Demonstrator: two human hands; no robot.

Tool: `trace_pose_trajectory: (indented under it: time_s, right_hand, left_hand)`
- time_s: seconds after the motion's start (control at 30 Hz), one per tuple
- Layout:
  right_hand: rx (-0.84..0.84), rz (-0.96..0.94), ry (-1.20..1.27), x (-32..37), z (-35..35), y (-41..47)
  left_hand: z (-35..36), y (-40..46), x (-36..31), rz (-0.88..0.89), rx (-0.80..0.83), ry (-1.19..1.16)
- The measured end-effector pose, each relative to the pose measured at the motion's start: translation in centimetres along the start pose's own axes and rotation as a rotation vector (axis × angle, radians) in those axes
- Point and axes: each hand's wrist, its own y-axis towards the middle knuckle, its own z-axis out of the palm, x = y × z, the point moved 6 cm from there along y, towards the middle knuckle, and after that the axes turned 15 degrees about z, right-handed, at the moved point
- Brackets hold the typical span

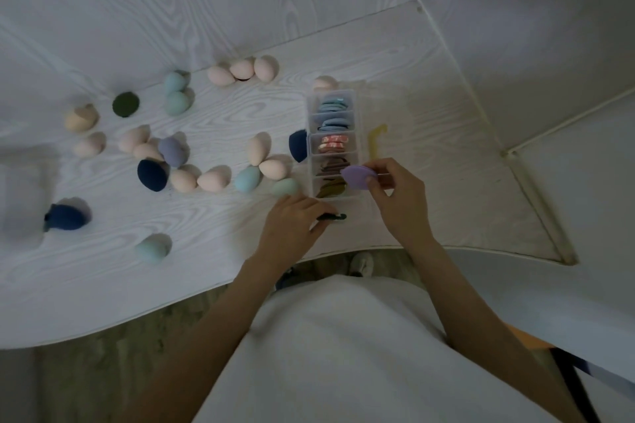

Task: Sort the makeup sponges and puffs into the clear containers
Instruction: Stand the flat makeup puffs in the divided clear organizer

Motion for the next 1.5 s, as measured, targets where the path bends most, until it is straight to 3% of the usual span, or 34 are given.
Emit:
trace_pose_trajectory:
  time_s: [0.4,0.63,0.8,1.0,1.13,1.27,1.4,1.5]
  right_hand:
    - [-0.034,0.019,-0.015,-0.5,-0.6,-1.5]
    - [-0.067,0.015,-0.048,-0.8,-0.9,-1.7]
    - [-0.112,0.043,-0.063,-1.1,-1.3,-1.5]
    - [-0.088,0.001,-0.073,-0.1,-0.4,-0.5]
    - [-0.081,-0.134,-0.148,1.5,1.0,0.2]
    - [-0.065,-0.196,-0.298,1.2,2.8,0.6]
    - [-0.172,-0.347,-0.652,1.4,4.4,0.5]
    - [-0.149,-0.453,-0.86,1.7,5.7,0.5]
  left_hand:
    - [1.7,-0.4,-1.1,0.076,0.157,0.198]
    - [1.2,0.1,-0.7,0.035,0.005,0.181]
    - [0.5,0.6,1.0,-0.162,-0.123,0.134]
    - [1.1,1.9,1.0,-0.134,0.007,0.232]
    - [0.8,1.7,0.7,-0.052,-0.017,0.247]
    - [0.7,1.3,0.4,-0.019,-0.019,0.277]
    - [0.9,1.1,0.4,-0.014,-0.041,0.287]
    - [0.8,1.1,0.4,-0.007,-0.058,0.282]
